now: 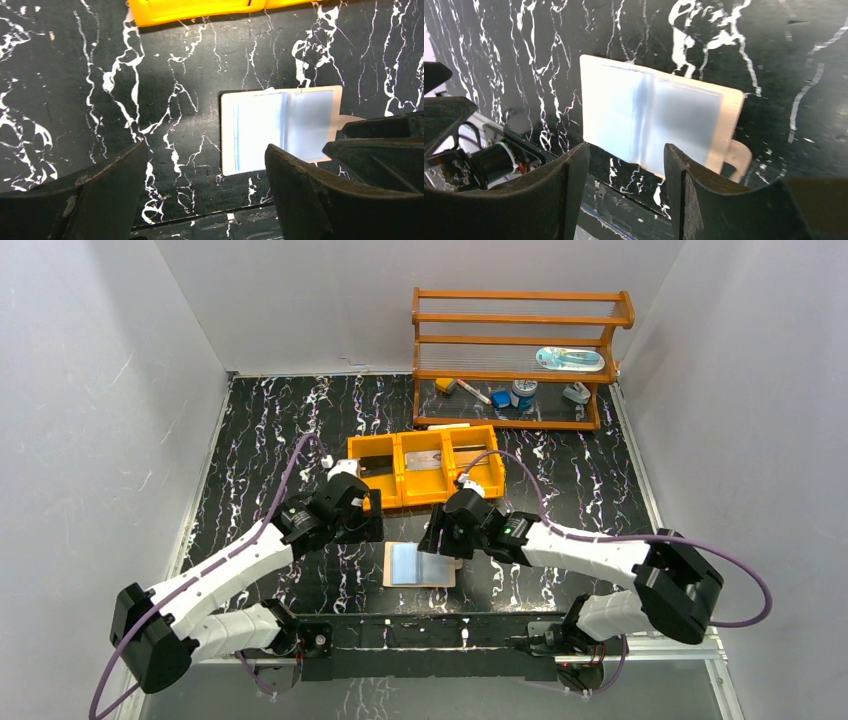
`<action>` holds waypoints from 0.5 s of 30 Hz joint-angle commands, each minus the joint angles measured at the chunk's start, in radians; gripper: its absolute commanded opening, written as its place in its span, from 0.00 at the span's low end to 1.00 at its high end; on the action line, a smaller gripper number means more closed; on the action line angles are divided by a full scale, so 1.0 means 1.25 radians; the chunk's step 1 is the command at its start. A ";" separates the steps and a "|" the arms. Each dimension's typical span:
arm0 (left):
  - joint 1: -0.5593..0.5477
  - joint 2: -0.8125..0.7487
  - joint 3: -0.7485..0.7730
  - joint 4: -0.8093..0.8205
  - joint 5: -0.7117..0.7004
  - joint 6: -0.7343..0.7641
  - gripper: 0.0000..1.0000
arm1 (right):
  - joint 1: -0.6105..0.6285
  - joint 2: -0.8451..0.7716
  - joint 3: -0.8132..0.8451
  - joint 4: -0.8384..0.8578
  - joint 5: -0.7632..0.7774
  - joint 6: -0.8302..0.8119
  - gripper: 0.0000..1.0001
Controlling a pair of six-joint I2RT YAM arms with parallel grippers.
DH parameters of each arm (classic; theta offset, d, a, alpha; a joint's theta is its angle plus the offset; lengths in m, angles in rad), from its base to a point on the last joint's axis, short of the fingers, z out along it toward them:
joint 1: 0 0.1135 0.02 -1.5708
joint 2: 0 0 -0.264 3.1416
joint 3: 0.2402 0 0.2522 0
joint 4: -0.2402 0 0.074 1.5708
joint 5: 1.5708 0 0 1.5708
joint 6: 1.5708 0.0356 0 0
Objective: Take the credit cards out of the card holder
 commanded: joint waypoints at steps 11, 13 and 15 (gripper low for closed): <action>-0.003 -0.130 0.115 -0.201 -0.339 -0.085 0.98 | 0.033 0.157 0.234 -0.205 0.154 -0.079 0.64; -0.002 -0.146 0.136 -0.220 -0.393 -0.063 0.98 | 0.034 0.083 0.253 -0.182 0.193 -0.137 0.72; 0.001 -0.146 0.156 -0.222 -0.420 -0.027 0.98 | 0.025 0.025 0.261 -0.157 0.250 -0.199 0.83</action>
